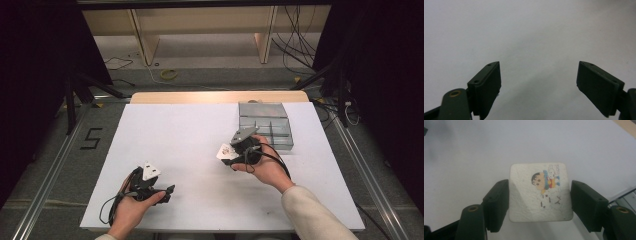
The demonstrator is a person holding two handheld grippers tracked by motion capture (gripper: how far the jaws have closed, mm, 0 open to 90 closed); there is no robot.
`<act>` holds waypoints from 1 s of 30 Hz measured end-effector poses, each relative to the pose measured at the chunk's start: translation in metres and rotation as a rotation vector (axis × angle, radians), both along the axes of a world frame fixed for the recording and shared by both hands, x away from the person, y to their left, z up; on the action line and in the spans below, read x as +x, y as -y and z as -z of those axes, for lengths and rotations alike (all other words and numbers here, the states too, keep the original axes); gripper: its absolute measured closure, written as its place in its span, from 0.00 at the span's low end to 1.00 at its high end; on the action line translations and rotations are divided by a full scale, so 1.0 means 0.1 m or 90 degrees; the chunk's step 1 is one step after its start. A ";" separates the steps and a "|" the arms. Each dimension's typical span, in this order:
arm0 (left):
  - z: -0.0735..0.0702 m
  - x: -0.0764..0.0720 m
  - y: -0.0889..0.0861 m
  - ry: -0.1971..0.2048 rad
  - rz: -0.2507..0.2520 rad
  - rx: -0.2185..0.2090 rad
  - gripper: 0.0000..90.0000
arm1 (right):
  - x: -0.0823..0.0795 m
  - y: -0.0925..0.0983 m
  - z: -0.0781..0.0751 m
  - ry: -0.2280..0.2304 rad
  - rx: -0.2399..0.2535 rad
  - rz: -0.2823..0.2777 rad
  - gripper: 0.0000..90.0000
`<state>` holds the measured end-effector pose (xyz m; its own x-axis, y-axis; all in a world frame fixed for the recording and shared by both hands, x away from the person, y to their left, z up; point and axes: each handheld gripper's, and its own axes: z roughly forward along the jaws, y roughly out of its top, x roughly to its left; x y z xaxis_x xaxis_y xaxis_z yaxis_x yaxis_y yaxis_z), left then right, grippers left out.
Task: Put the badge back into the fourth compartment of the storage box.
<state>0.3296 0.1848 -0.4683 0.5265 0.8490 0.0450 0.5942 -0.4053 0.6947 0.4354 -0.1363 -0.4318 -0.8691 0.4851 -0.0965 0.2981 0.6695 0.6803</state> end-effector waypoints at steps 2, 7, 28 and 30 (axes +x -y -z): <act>0.00 0.00 0.00 0.001 0.001 0.002 0.21 | 0.01 0.04 -0.03 0.003 0.005 0.007 0.38; 0.00 0.00 0.00 0.001 0.001 0.002 0.21 | 0.05 0.12 -0.11 0.013 0.009 0.027 0.38; 0.00 0.03 0.02 0.002 0.008 0.002 0.21 | 0.19 0.39 -0.26 0.036 0.012 0.091 0.38; 0.00 0.03 0.02 0.002 0.007 0.002 0.21 | 0.22 0.41 -0.28 0.037 0.010 0.096 0.38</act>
<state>0.3329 0.1826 -0.4682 0.5362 0.8426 0.0493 0.5873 -0.4144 0.6952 0.4573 -0.1775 -0.4037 -0.7791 0.6119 -0.1363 0.3542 0.6092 0.7095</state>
